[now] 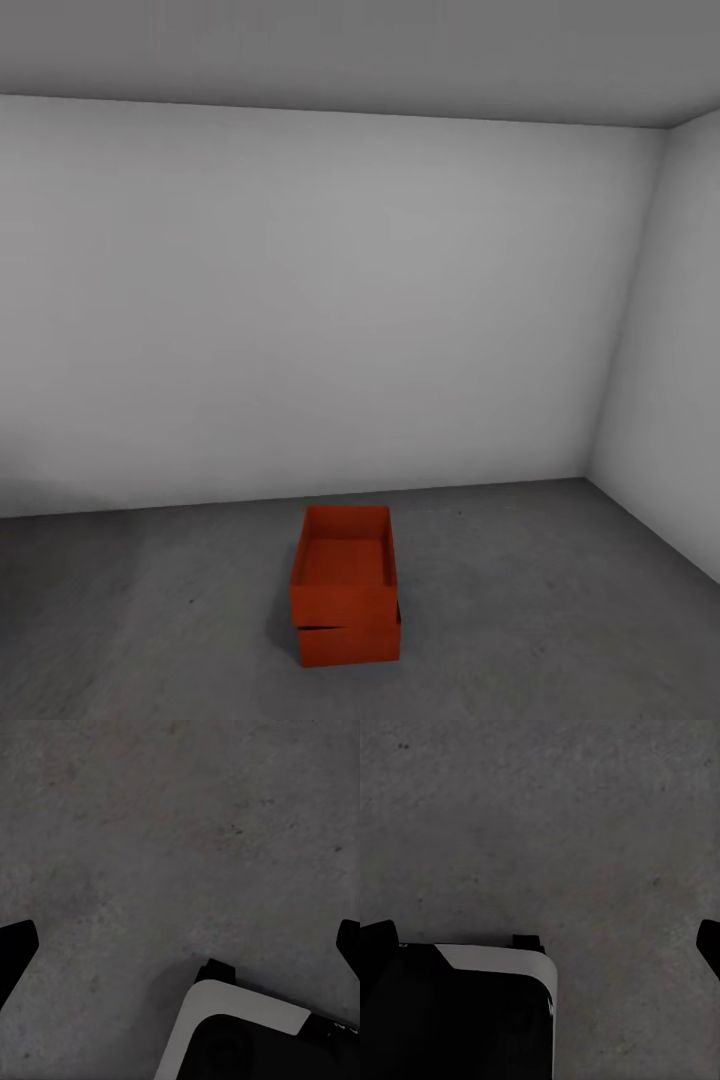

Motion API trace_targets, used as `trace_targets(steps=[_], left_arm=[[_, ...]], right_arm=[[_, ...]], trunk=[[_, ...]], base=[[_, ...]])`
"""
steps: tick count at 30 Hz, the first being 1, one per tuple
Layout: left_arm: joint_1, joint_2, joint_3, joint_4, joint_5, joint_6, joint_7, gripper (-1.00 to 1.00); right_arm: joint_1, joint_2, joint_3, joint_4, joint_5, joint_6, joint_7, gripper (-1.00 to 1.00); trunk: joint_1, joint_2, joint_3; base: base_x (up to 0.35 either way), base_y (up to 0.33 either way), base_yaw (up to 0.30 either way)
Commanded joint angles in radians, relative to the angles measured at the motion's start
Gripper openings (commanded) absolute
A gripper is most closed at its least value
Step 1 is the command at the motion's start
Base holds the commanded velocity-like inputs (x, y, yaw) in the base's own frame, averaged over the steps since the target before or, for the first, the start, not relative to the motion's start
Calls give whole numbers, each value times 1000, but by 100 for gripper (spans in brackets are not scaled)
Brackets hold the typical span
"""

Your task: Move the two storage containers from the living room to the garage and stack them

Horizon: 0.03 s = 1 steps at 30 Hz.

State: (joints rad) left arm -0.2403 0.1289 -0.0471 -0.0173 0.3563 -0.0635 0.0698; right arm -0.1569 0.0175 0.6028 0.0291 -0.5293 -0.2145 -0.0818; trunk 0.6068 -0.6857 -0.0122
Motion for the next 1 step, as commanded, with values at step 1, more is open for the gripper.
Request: trace_targets(steps=[1], left_arm=[[-1,0,-5,0,6,-2,2,100]], right_arm=[[-1,1,9,3,-8,-5,-1,100]], trunk=[[0,-1,-1]], base=[[0,0,0]])
